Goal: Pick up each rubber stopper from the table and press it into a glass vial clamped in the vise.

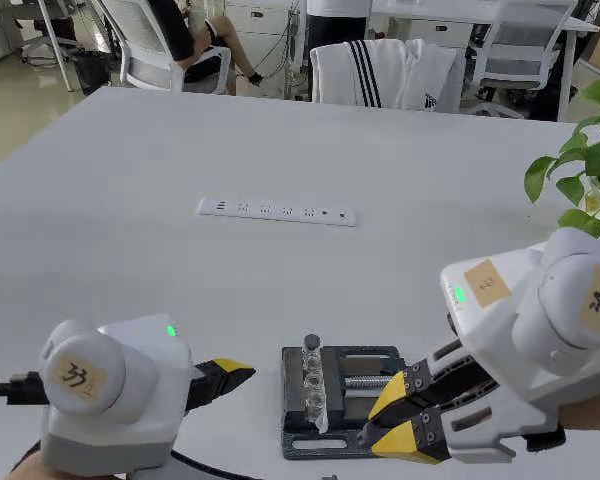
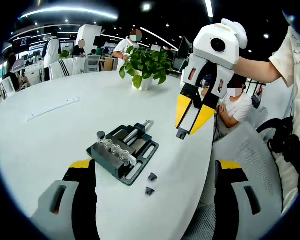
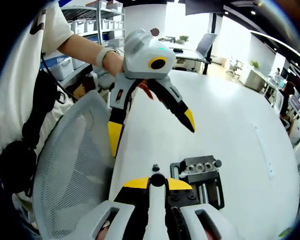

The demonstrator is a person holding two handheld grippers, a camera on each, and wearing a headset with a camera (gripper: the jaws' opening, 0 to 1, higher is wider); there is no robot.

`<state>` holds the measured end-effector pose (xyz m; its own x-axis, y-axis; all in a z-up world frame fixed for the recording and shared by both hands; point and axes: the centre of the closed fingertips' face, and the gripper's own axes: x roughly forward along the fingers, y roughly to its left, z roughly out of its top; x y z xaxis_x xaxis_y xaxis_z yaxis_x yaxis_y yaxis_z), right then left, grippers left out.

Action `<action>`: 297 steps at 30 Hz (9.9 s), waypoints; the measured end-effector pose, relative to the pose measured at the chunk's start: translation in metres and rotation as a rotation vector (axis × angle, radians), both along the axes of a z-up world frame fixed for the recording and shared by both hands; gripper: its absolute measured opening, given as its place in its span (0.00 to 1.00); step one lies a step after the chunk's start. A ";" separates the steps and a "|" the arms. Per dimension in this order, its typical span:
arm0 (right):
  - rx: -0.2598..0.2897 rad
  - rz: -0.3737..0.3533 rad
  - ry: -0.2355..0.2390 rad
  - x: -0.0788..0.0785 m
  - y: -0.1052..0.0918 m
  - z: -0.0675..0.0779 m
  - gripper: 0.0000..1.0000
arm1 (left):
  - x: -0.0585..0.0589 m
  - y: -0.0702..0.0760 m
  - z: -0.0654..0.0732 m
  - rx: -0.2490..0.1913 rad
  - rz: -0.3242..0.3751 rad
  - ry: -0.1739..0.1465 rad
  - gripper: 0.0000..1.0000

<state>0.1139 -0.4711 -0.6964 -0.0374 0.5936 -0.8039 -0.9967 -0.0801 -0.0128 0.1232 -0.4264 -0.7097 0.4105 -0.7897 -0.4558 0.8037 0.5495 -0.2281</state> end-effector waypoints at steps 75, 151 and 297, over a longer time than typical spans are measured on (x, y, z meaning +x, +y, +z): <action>-0.293 0.192 -0.060 0.112 0.044 -0.059 0.06 | 0.011 0.053 -0.026 0.098 0.118 -0.008 0.99; -0.530 0.210 -0.048 0.111 0.047 -0.071 0.05 | 0.008 0.056 -0.034 0.078 0.126 0.012 0.95; -0.418 0.117 0.040 0.109 0.047 -0.066 0.00 | 0.009 0.056 -0.035 0.076 0.127 0.019 0.92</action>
